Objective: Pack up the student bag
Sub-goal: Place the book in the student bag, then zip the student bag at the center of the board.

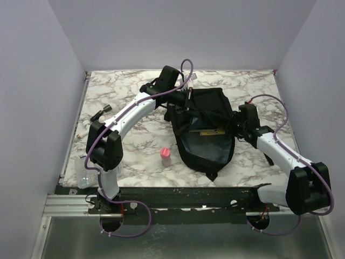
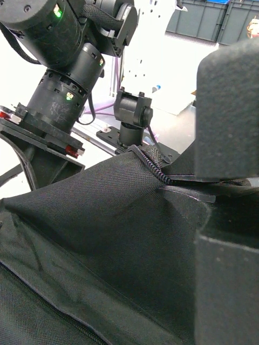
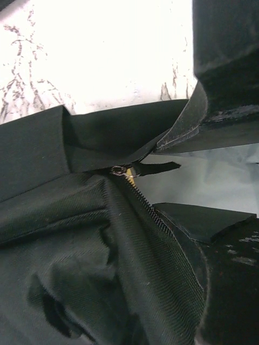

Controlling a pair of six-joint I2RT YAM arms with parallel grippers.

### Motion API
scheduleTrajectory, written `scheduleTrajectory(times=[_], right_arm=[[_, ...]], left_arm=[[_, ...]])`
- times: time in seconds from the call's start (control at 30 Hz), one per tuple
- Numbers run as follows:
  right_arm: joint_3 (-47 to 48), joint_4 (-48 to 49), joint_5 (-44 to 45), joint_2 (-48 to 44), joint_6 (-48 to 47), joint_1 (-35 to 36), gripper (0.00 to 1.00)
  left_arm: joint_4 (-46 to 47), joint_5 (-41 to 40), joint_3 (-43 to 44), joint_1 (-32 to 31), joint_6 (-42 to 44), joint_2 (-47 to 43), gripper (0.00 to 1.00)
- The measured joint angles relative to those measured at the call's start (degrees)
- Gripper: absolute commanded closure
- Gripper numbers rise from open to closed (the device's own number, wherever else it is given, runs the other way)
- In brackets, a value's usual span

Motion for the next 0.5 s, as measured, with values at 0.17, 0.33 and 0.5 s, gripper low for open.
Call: scheduleTrajectory(times=[0.17, 0.33, 0.5], right_arm=[[2.1, 1.7, 0.1, 2.8, 0.0, 0.0, 0.52], [3.2, 4.3, -1.2, 7.0, 0.2, 0.0, 0.54], [4.9, 6.3, -0.7, 12.5, -0.3, 0.0, 0.59]], left_arm=[[-1.0, -0.2, 2.3, 0.8, -0.3, 1.3, 1.0], [-3.7, -2.1, 10.2, 3.3, -0.2, 5.7, 1.0], [-6.1, -2.5, 12.9, 4.2, 0.9, 6.3, 1.0]])
